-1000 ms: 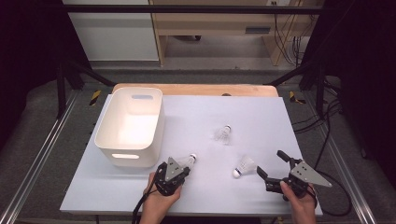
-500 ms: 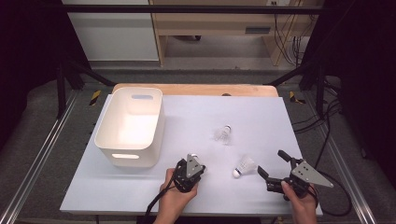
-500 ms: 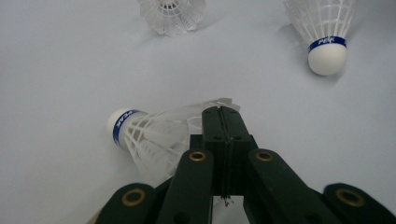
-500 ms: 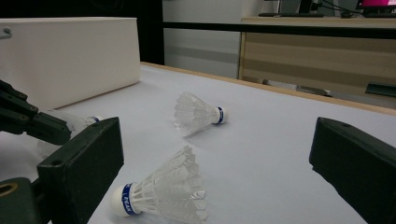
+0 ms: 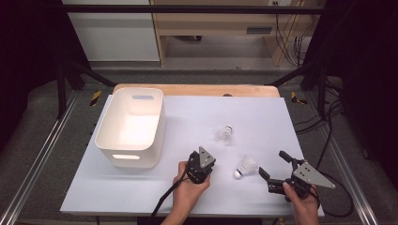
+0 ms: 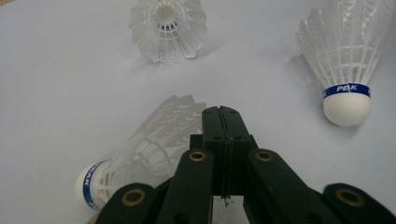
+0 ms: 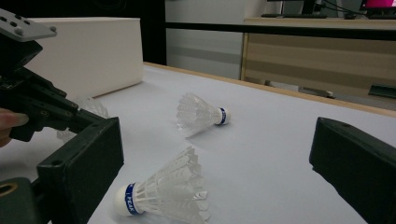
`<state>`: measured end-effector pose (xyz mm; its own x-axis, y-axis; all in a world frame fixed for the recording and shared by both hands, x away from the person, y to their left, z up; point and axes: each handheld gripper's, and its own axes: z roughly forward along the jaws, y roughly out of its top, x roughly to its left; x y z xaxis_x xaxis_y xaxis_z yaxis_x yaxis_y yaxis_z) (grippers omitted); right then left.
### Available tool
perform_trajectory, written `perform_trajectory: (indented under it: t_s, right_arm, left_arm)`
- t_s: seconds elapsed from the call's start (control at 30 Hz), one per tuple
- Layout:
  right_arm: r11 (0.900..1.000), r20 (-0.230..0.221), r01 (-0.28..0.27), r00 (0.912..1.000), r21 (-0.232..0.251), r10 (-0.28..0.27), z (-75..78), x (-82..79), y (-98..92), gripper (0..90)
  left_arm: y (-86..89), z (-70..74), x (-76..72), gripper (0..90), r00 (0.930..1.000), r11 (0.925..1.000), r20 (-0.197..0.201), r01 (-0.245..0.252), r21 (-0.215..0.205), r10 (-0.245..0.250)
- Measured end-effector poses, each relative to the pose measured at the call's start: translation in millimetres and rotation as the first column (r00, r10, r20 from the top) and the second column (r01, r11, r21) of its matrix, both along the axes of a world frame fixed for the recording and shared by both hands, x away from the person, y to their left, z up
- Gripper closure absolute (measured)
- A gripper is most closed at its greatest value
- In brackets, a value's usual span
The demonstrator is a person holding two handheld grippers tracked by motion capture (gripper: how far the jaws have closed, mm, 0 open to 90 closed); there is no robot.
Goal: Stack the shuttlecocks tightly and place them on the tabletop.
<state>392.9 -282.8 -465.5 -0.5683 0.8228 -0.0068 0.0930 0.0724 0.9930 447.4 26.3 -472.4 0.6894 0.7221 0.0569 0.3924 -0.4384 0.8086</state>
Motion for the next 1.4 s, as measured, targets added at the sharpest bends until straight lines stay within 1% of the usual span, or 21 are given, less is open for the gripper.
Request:
perform_trajectory:
  t_s: [0.07, 0.13, 0.3, 0.47, 0.7, 0.9, 1.03, 1.23, 1.4]
  right_arm:
    - [1.000, 0.001, 0.000, 1.0000, 0.000, 0.000, 0.1, 0.0, -0.1, 3.4]
    - [1.000, 0.001, 0.000, 1.0000, 0.000, 0.000, 0.2, -0.1, -0.1, 3.4]
    - [1.000, 0.000, 0.000, 1.0000, 0.002, 0.000, 0.1, -0.2, -0.5, 3.4]
    - [1.000, 0.000, 0.001, 1.0000, 0.003, -0.001, 0.2, -0.4, -1.1, 3.4]
    - [1.000, -0.001, 0.000, 1.0000, 0.001, 0.000, 0.2, -0.4, -0.7, 3.3]
    - [1.000, 0.000, 0.001, 1.0000, 0.000, -0.001, 0.3, -0.3, -0.9, 3.3]
    - [1.000, -0.001, 0.002, 1.0000, 0.000, -0.002, 0.2, -0.4, -1.1, 3.3]
    - [1.000, -0.003, 0.001, 1.0000, 0.000, -0.001, 0.0, -0.4, -0.7, 3.3]
    - [1.000, -0.005, 0.001, 1.0000, -0.001, -0.001, -0.4, -0.3, 0.1, 3.3]
  left_arm:
    - [-2.9, -1.1, 3.3, 90.0, 0.9999, 0.9999, -0.016, -0.003, -0.010, 0.002]
    - [-5.7, -1.6, 4.4, 90.0, 0.9998, 0.9999, -0.022, 0.000, -0.016, 0.000]
    - [-14.3, -0.2, 3.9, 90.0, 0.9997, 0.9997, -0.020, 0.011, -0.021, -0.011]
    - [-17.8, -0.2, 0.5, 90.0, 0.9994, 0.9993, -0.023, 0.027, -0.024, -0.028]
    - [-18.2, 6.1, -6.3, 90.0, 0.9986, 0.9975, -0.012, 0.051, -0.048, -0.052]
    - [-16.9, 16.9, -11.6, 90.0, 0.9972, 0.9952, 0.009, 0.074, -0.063, -0.074]
    - [-11.4, 27.1, -13.3, 90.0, 0.9958, 0.9926, 0.029, 0.089, -0.082, -0.087]
    - [6.5, 45.5, -12.6, 90.0, 0.9945, 0.9910, 0.065, 0.088, -0.101, -0.082]
    - [22.5, 51.4, -6.9, 90.0, 0.9946, 0.9913, 0.078, 0.076, -0.107, -0.068]
